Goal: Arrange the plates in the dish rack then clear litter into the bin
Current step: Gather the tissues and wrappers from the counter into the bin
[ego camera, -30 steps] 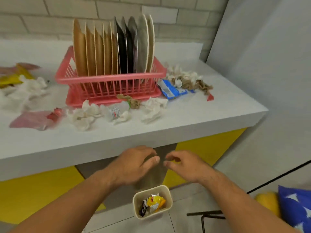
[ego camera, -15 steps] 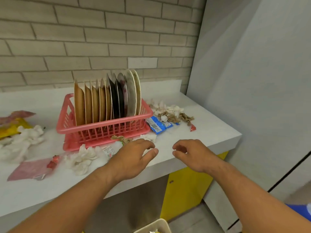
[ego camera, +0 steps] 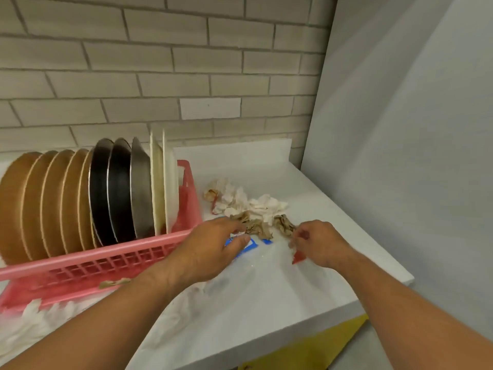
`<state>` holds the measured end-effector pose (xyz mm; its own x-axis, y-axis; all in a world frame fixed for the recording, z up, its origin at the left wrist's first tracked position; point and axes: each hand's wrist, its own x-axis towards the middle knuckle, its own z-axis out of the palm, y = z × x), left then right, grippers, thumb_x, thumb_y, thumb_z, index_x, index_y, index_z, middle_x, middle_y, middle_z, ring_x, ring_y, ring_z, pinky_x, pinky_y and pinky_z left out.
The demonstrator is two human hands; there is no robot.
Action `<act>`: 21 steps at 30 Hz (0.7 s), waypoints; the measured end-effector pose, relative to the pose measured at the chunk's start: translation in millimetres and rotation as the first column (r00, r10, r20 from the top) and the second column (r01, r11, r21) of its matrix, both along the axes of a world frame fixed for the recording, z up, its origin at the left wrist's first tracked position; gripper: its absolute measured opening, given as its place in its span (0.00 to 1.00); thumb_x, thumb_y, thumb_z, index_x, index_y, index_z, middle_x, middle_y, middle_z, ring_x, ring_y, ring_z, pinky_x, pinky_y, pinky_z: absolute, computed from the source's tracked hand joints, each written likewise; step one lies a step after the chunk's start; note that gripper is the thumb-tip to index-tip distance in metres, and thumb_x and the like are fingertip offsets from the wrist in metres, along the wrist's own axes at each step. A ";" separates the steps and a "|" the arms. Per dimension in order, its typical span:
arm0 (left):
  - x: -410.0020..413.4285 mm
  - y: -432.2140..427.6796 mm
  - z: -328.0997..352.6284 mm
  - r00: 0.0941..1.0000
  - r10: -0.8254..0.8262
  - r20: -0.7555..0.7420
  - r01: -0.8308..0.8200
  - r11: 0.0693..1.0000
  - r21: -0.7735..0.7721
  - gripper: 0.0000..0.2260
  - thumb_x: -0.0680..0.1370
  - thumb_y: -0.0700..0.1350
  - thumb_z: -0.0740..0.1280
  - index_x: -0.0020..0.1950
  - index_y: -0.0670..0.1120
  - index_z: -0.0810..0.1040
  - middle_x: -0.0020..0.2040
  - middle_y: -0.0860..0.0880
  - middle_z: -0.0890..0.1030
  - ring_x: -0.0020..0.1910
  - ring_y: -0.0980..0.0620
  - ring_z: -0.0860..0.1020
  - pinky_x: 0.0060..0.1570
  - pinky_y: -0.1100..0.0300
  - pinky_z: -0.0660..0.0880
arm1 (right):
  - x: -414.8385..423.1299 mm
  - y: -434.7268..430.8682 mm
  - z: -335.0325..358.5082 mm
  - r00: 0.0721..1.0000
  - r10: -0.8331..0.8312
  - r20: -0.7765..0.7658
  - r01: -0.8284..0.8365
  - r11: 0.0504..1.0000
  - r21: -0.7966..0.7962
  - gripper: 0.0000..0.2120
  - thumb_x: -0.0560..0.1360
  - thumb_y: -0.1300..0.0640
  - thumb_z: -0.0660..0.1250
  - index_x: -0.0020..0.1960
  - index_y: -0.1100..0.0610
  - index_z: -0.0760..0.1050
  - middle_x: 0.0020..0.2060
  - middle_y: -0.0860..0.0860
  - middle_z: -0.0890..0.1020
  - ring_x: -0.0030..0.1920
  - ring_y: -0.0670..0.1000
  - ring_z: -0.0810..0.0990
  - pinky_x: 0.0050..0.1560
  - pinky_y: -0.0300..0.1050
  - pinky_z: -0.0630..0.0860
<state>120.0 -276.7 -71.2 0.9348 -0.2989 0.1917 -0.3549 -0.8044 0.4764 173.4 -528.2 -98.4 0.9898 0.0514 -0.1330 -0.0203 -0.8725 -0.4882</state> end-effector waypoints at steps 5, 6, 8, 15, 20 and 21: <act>45.6 -28.3 -8.1 0.999 0.031 -0.034 -0.031 1.000 0.006 0.11 0.80 0.56 0.59 0.57 0.54 0.77 0.52 0.58 0.78 0.50 0.59 0.75 0.52 0.61 0.73 | 53.3 -9.4 -8.9 0.996 -0.006 0.091 0.008 1.000 -0.024 0.06 0.78 0.52 0.64 0.52 0.49 0.79 0.51 0.47 0.80 0.43 0.47 0.78 0.44 0.41 0.77; 53.7 -33.5 -8.8 0.999 0.035 -0.035 -0.035 0.999 0.003 0.11 0.80 0.55 0.59 0.57 0.53 0.77 0.52 0.57 0.78 0.51 0.59 0.75 0.52 0.61 0.73 | 60.0 -7.9 -12.5 0.996 0.013 0.085 -0.012 1.000 -0.011 0.10 0.77 0.49 0.65 0.56 0.49 0.77 0.54 0.47 0.78 0.45 0.47 0.77 0.44 0.41 0.76; 68.9 -43.1 -8.5 0.998 0.052 -0.042 -0.052 0.999 0.013 0.13 0.80 0.53 0.60 0.62 0.52 0.75 0.56 0.56 0.77 0.53 0.57 0.75 0.54 0.63 0.72 | 72.2 -2.9 -22.4 0.995 0.079 0.053 -0.078 0.997 -0.020 0.18 0.77 0.45 0.65 0.64 0.48 0.73 0.58 0.48 0.75 0.51 0.49 0.76 0.48 0.41 0.74; 124.8 -71.6 -3.7 0.999 0.053 0.012 -0.054 0.992 0.115 0.15 0.81 0.51 0.60 0.66 0.51 0.73 0.60 0.53 0.76 0.58 0.53 0.74 0.58 0.60 0.71 | 99.1 -2.4 -38.2 0.980 0.199 0.021 -0.192 0.965 -0.179 0.10 0.78 0.54 0.58 0.56 0.51 0.74 0.49 0.50 0.78 0.49 0.52 0.77 0.51 0.47 0.78; 173.2 -99.7 -17.2 0.999 0.006 -0.047 0.005 0.973 0.230 0.16 0.81 0.50 0.59 0.69 0.50 0.70 0.64 0.50 0.74 0.62 0.49 0.72 0.59 0.56 0.71 | 111.8 -26.6 -30.9 0.993 0.107 0.051 -0.109 0.993 0.037 0.06 0.76 0.61 0.57 0.44 0.54 0.71 0.44 0.51 0.76 0.42 0.51 0.76 0.43 0.47 0.78; 182.4 -106.9 -21.3 0.998 0.000 -0.066 0.018 0.961 0.277 0.17 0.81 0.50 0.58 0.69 0.49 0.69 0.65 0.49 0.73 0.63 0.48 0.71 0.59 0.55 0.71 | 113.3 -32.4 -30.0 0.995 0.078 0.060 -0.084 0.992 0.096 0.07 0.75 0.63 0.57 0.43 0.55 0.71 0.43 0.51 0.76 0.40 0.50 0.75 0.42 0.47 0.79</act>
